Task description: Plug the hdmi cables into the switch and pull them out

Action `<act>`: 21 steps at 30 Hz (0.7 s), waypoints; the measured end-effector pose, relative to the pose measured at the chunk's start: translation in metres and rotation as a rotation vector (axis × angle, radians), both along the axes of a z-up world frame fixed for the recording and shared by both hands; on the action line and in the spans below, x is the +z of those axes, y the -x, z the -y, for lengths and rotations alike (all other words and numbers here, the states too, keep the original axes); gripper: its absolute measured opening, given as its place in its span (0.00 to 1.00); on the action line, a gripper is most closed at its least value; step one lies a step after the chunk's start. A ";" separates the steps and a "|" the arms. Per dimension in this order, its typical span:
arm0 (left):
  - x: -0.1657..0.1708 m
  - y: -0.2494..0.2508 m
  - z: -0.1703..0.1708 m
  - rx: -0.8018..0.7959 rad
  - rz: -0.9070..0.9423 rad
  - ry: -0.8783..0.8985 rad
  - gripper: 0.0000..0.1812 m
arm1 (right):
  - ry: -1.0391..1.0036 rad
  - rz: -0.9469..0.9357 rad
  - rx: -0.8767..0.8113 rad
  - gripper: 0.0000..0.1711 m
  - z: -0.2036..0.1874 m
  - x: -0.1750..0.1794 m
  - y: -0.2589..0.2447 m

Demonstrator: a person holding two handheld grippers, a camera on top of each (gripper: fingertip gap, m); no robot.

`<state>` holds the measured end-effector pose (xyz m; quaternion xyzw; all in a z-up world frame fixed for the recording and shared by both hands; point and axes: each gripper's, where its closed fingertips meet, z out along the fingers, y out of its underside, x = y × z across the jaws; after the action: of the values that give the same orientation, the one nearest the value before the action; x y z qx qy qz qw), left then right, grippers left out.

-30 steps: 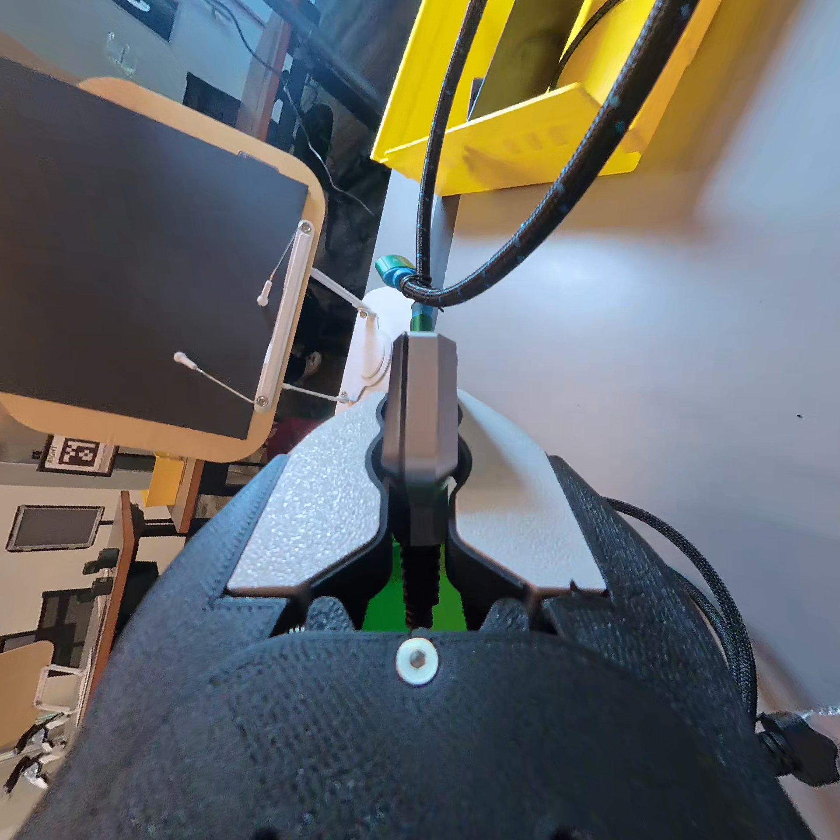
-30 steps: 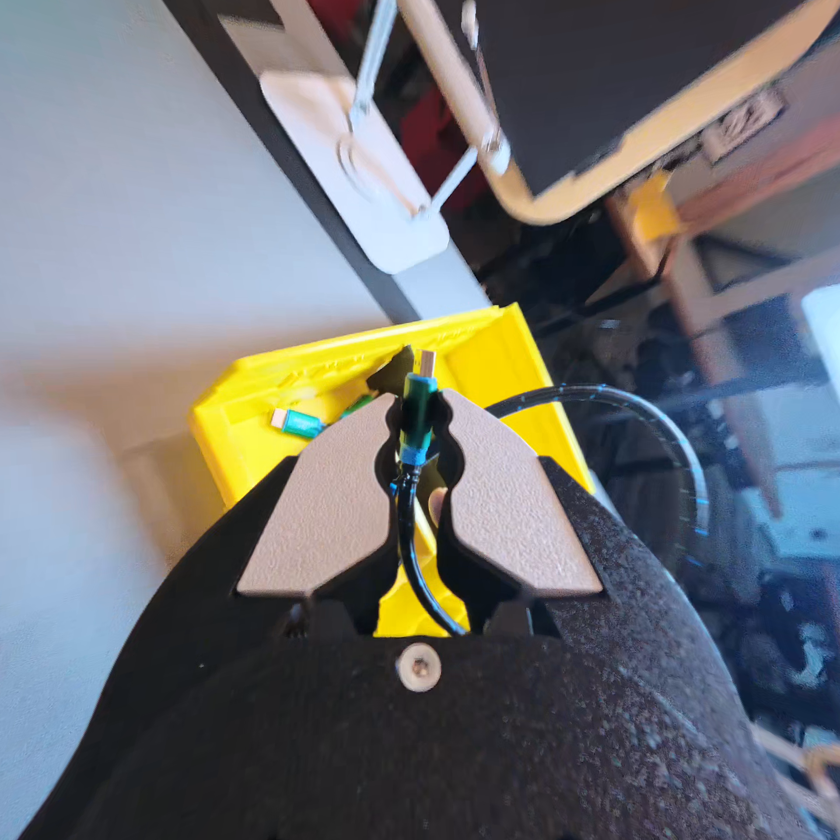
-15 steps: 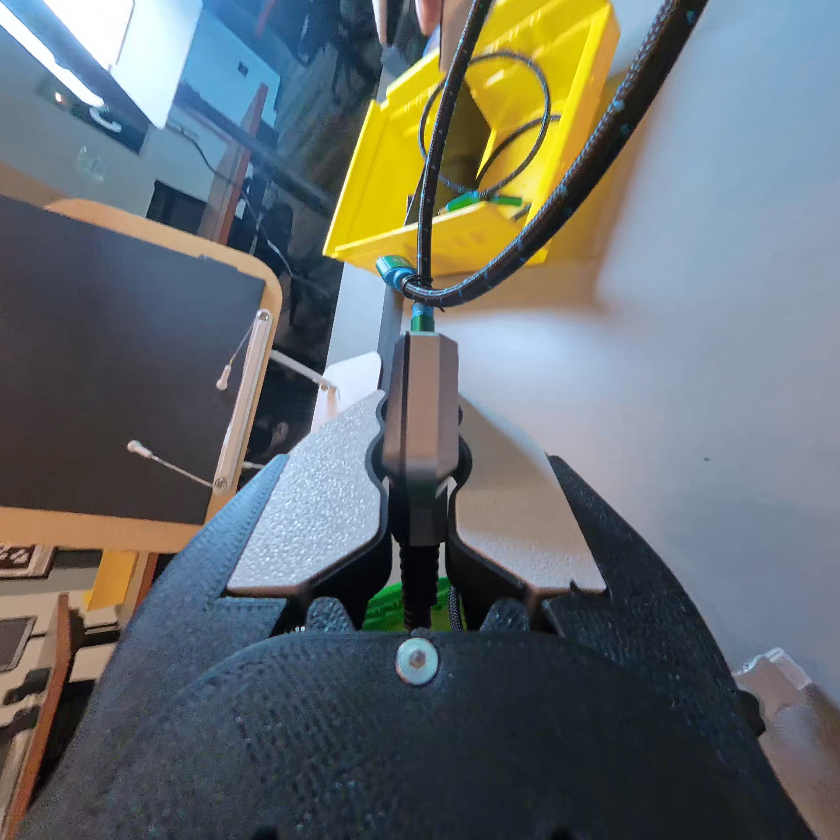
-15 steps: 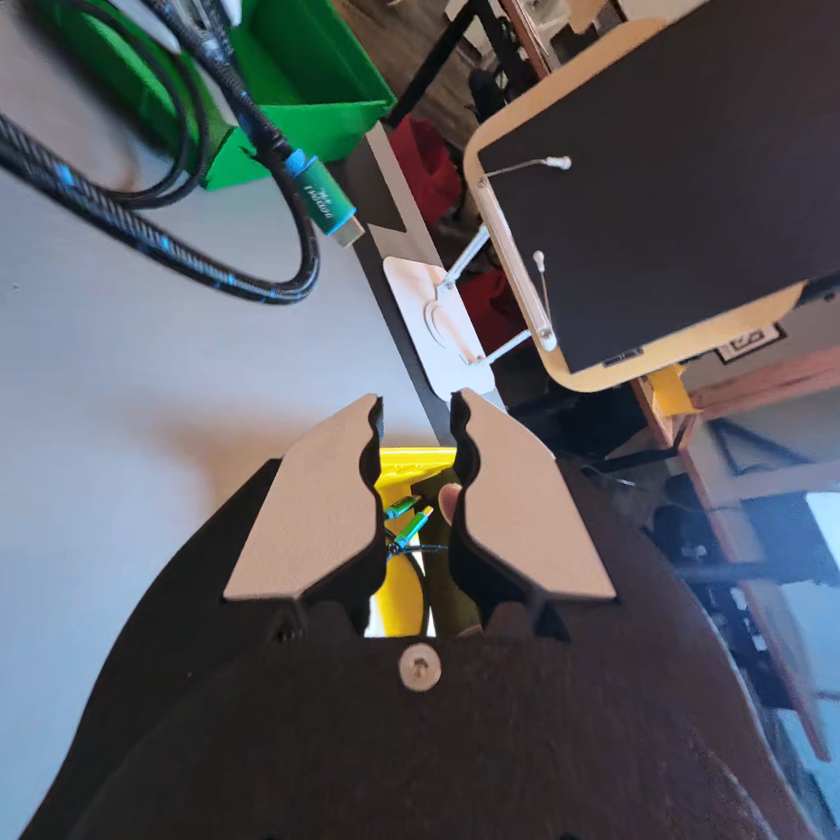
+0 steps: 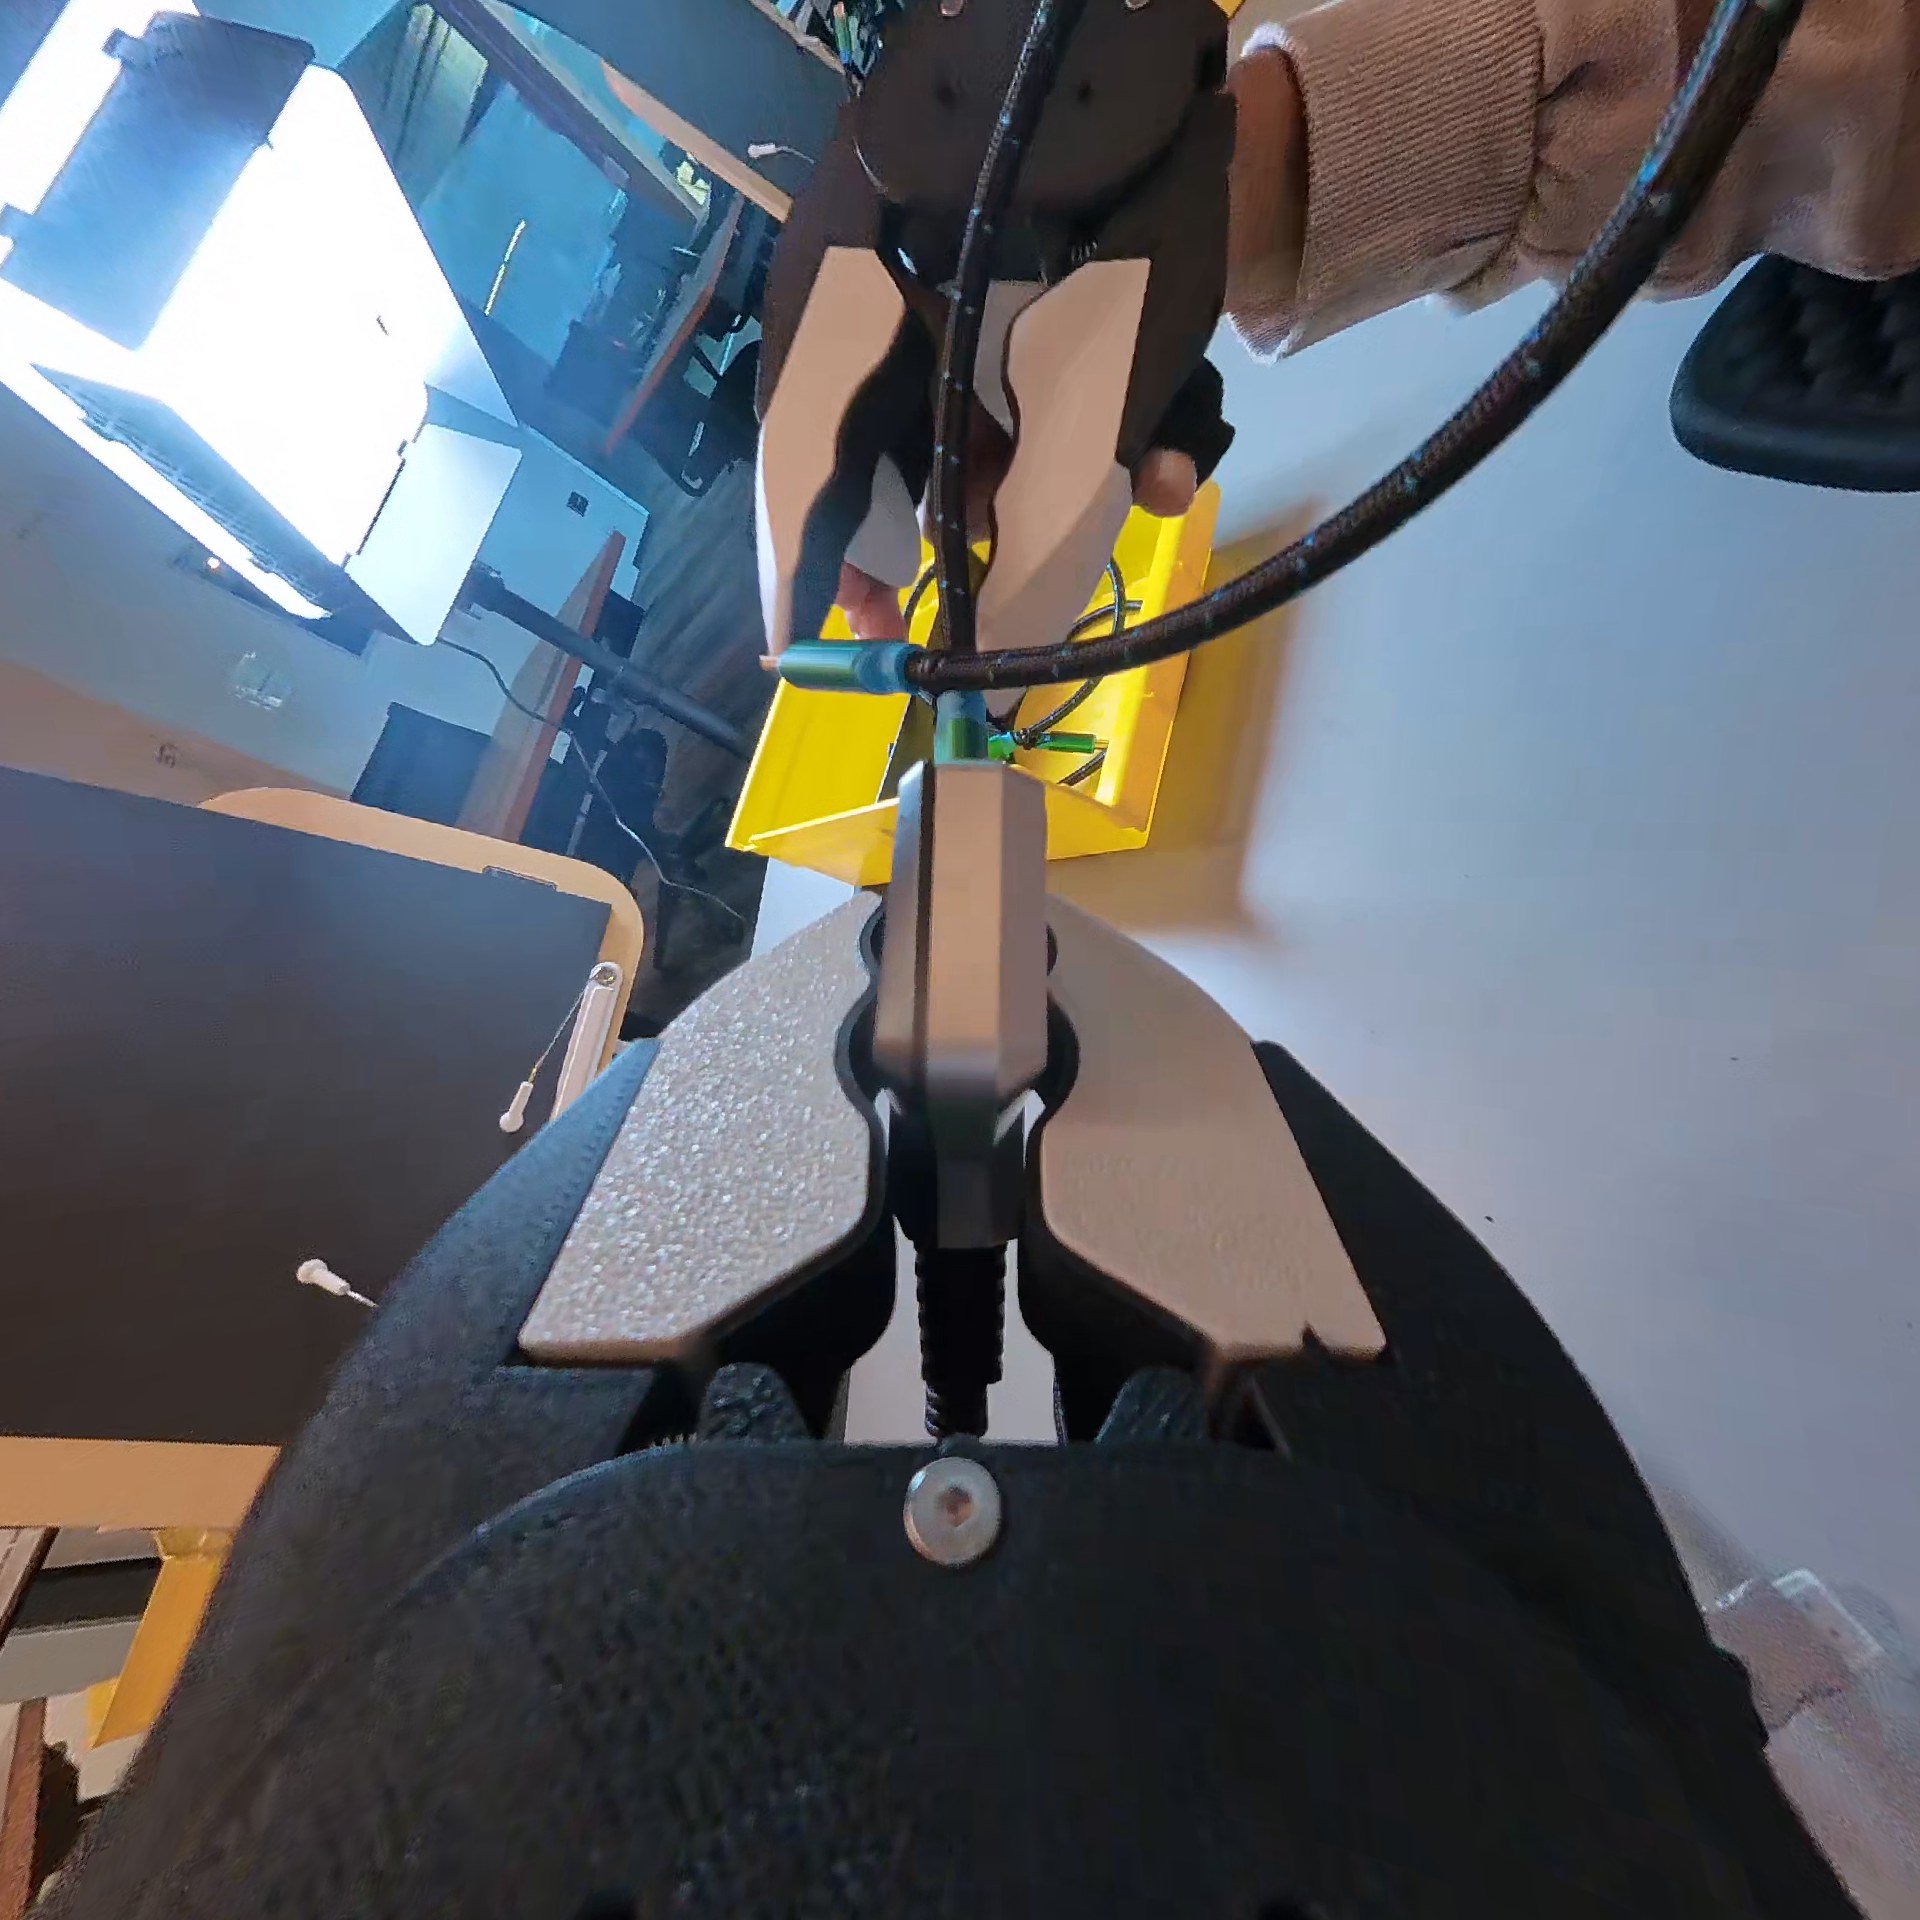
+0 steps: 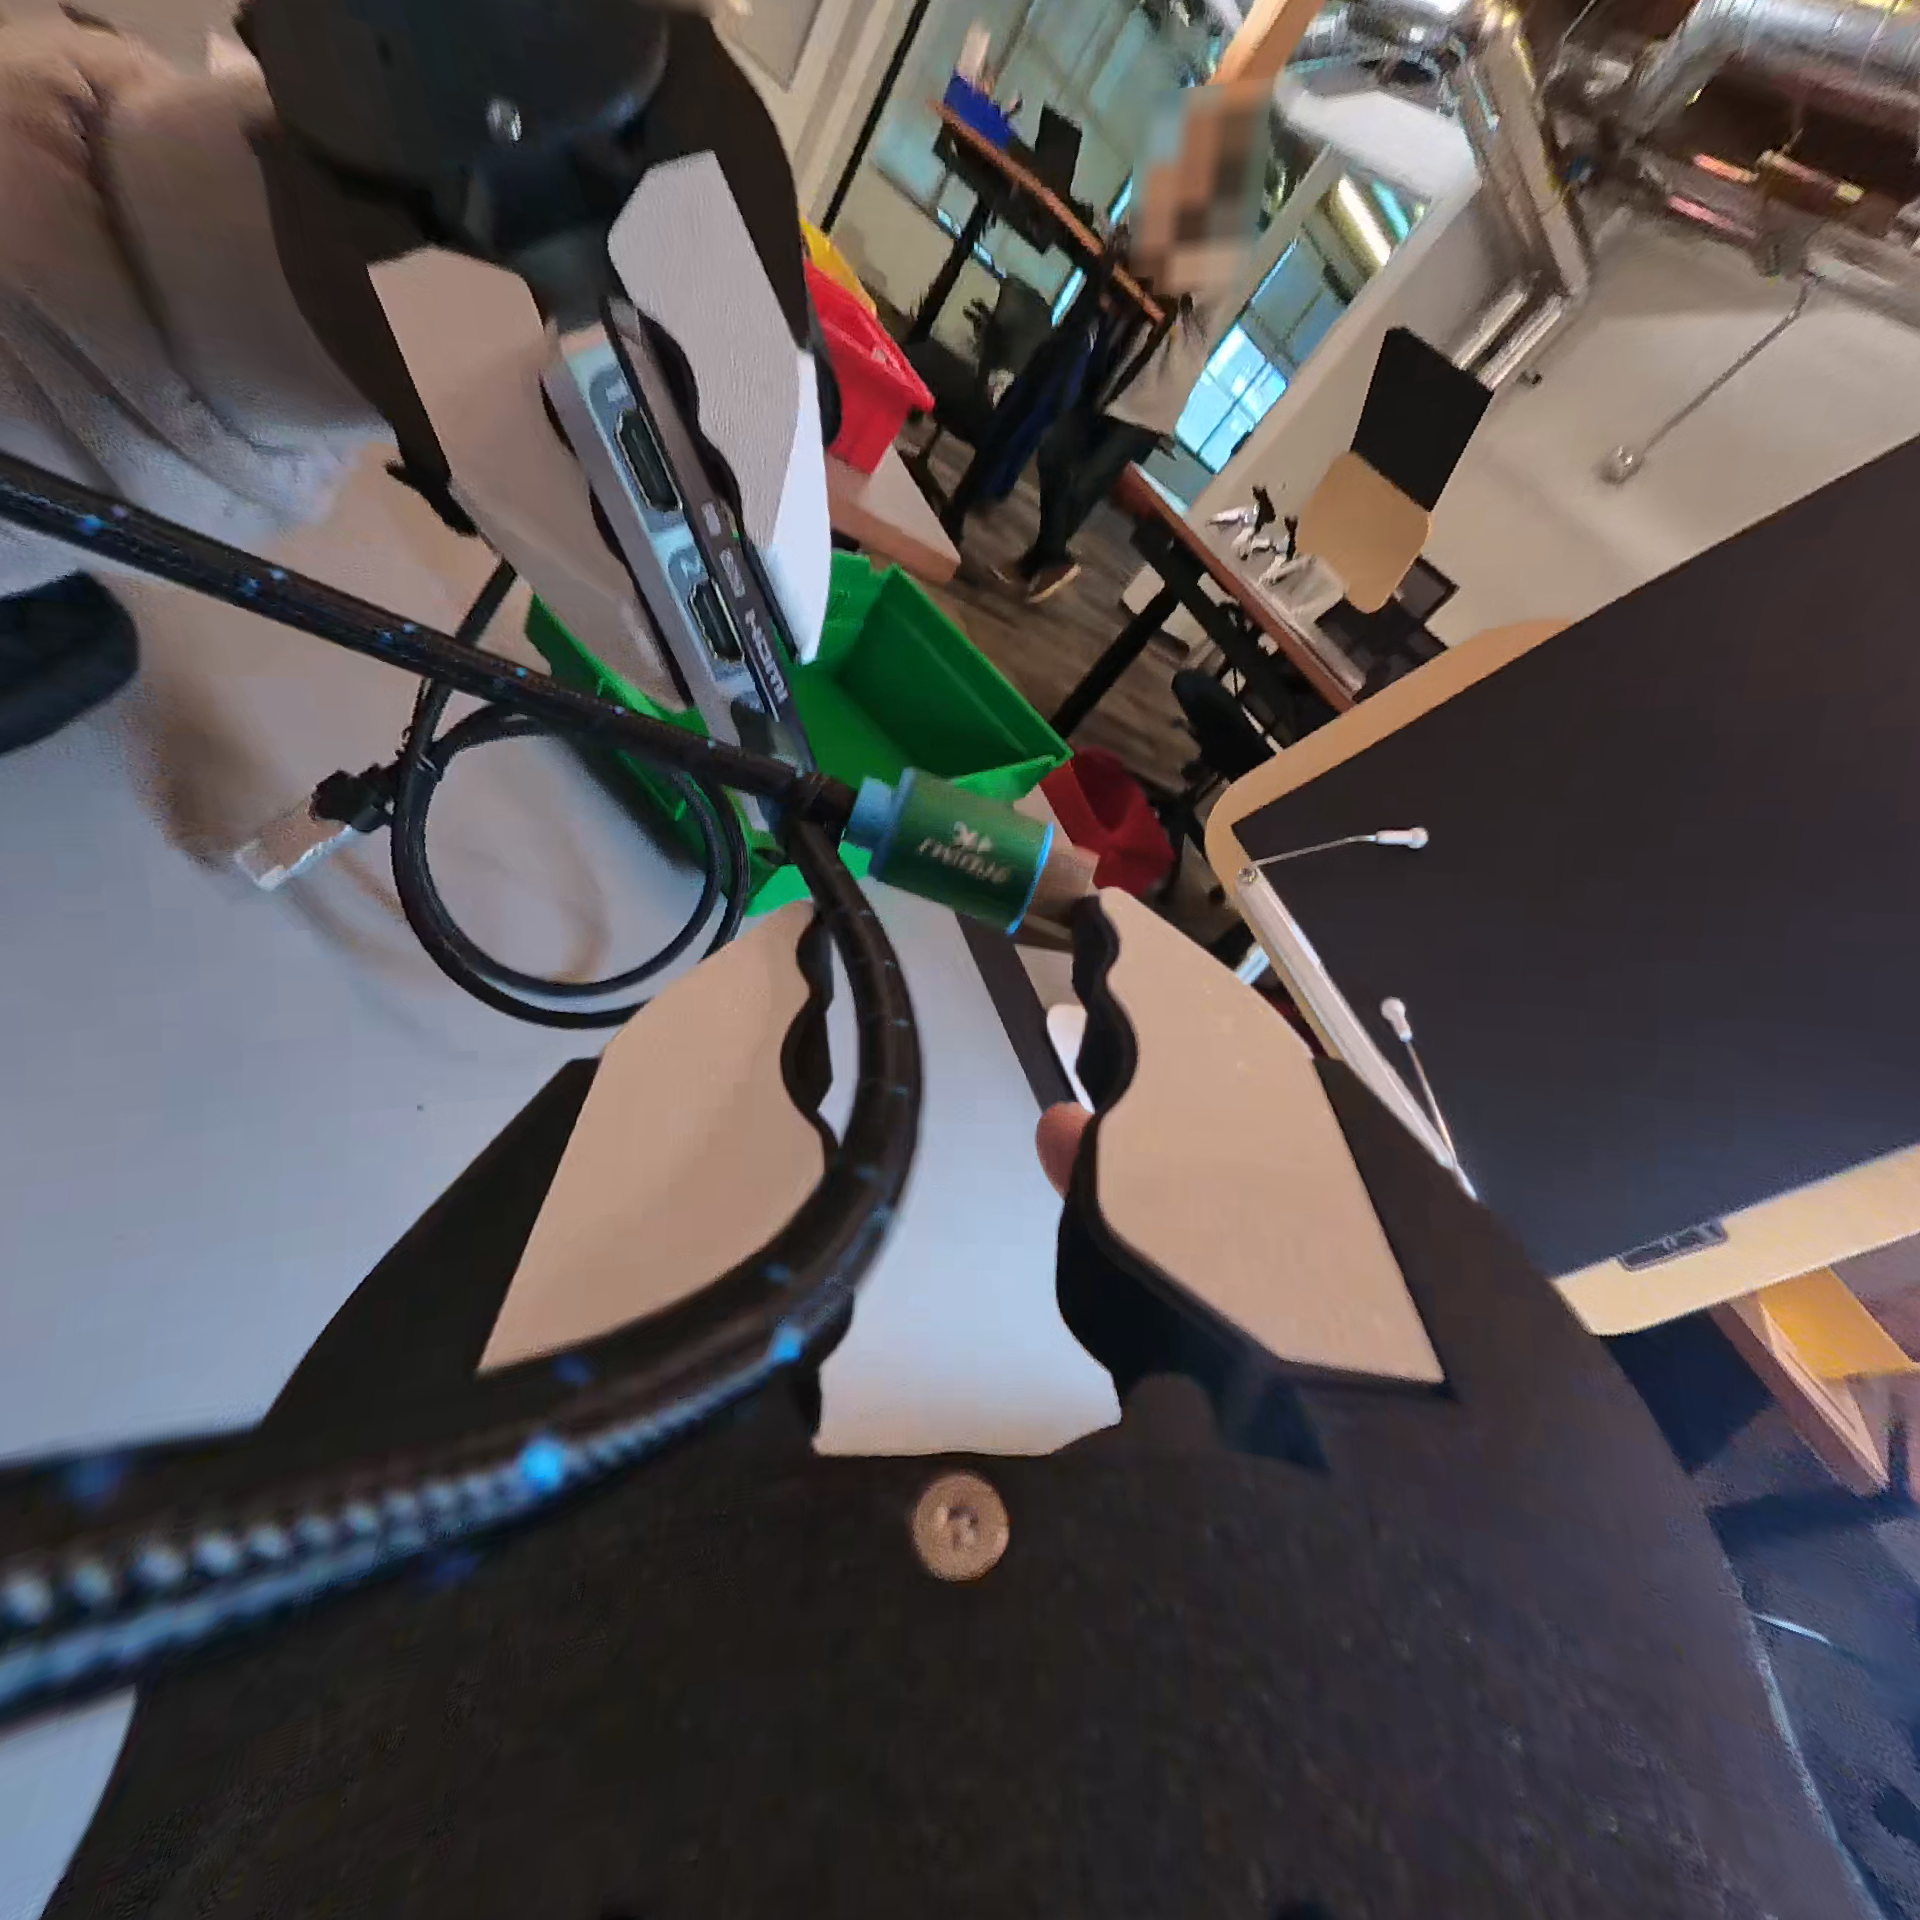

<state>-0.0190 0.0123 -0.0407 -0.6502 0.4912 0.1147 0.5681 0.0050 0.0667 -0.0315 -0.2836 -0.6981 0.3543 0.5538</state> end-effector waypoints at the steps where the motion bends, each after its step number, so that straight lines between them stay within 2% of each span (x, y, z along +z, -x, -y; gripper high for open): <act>1: 0.000 -0.001 0.001 -0.005 0.006 0.007 0.13 | -0.013 -0.010 0.002 0.27 0.001 0.002 -0.001; 6: -0.007 0.010 -0.005 0.072 -0.033 0.039 0.12 | -0.271 -0.040 -0.077 0.28 0.008 0.008 -0.005; 10: -0.015 0.011 -0.005 0.073 -0.060 0.071 0.13 | -0.453 0.064 -0.100 0.25 0.016 -0.010 -0.005; 15: -0.027 0.010 -0.001 0.042 -0.102 0.118 0.12 | -0.477 0.150 -0.032 0.23 0.029 -0.031 -0.004; 17: -0.024 0.007 0.003 -0.001 -0.075 0.118 0.12 | -0.422 0.179 0.014 0.22 0.035 -0.035 -0.006; 21: -0.011 -0.009 0.015 -0.098 0.004 0.100 0.12 | -0.370 0.107 0.049 0.18 0.040 -0.025 -0.005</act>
<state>-0.0104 -0.0026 -0.0514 -0.6531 0.5266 0.0609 0.5408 0.0097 0.0262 -0.0563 -0.1781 -0.7864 0.2179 0.5498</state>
